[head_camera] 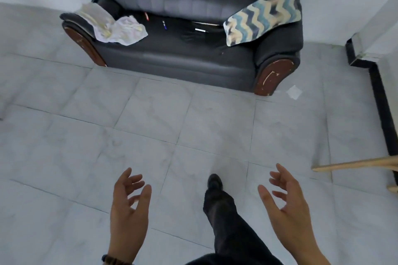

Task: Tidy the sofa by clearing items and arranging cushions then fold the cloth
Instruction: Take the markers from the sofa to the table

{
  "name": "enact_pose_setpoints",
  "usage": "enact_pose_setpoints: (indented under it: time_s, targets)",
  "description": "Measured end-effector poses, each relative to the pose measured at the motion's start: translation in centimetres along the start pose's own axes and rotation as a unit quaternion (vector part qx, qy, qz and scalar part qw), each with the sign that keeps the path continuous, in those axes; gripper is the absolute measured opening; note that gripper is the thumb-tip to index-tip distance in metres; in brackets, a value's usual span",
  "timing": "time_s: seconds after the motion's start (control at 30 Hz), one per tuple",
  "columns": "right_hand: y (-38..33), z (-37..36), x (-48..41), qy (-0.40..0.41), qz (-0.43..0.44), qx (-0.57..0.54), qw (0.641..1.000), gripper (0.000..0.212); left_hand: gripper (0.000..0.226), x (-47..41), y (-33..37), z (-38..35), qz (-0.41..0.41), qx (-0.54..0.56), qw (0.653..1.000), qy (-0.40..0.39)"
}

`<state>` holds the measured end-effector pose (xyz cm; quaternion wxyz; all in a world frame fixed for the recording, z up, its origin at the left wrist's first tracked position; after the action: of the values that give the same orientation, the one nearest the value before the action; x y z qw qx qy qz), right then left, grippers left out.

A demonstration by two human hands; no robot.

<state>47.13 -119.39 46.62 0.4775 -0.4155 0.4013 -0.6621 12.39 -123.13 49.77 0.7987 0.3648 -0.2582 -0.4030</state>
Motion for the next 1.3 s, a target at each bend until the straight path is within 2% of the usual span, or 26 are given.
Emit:
enact_pose_setpoints:
  time_s: [0.1, 0.33, 0.47, 0.6, 0.77, 1.0, 1.1, 1.3]
  targets:
    - [-3.0, -3.2, -8.4, -0.02, 0.007, -0.003, 1.0, 0.064, 0.047, -7.8, 3.1, 0.3, 0.011, -0.007, 1.0, 0.023]
    - [-15.2, -11.6, -25.9, -0.079, 0.064, 0.017, 0.995, 0.066, 0.047, -23.1, 9.4, 3.6, 0.024, 0.007, 0.993, 0.113]
    - [-18.8, -17.9, -34.4, -0.098, 0.075, 0.032, 0.992, 0.06, 0.049, -31.1, 8.6, 3.8, 0.06, 0.035, 0.986, 0.151]
    - [-20.2, -26.0, -42.8, -0.112, 0.075, 0.073, 0.988, 0.063, 0.049, -41.6, 6.2, 2.4, 0.096, 0.057, 0.981, 0.161]
    - [-24.8, -34.8, -52.9, -0.095, 0.069, 0.076, 0.99, 0.06, 0.049, -57.8, 7.8, 2.8, 0.086, 0.042, 0.987, 0.13]
    - [-32.8, -41.6, -65.1, -0.027, 0.064, 0.03, 0.997, 0.058, 0.048, -79.1, 16.8, 2.9, -0.01, -0.009, 0.998, 0.064]
    - [-33.6, -44.2, -70.6, 0.008, 0.047, 0.013, 0.999, 0.058, 0.048, -86.9, 19.1, 0.6, -0.034, -0.016, 0.998, 0.041]
    - [-32.5, -50.0, -82.5, 0.025, -0.009, 0.011, 1.0, 0.059, 0.048, -100.9, 21.0, -7.1, -0.033, -0.046, 0.998, -0.018]
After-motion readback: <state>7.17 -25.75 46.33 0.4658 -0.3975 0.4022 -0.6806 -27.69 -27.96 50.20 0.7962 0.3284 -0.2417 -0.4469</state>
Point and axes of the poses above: each hand's wrist, its own x-axis away from the middle knuckle, its own z-axis out of the back of the hand, y = z × x, the point moved 7 cm from there along -x, towards the middle knuckle, and after that the axes turned 11 degrees about -x, right-handed, at the moved point
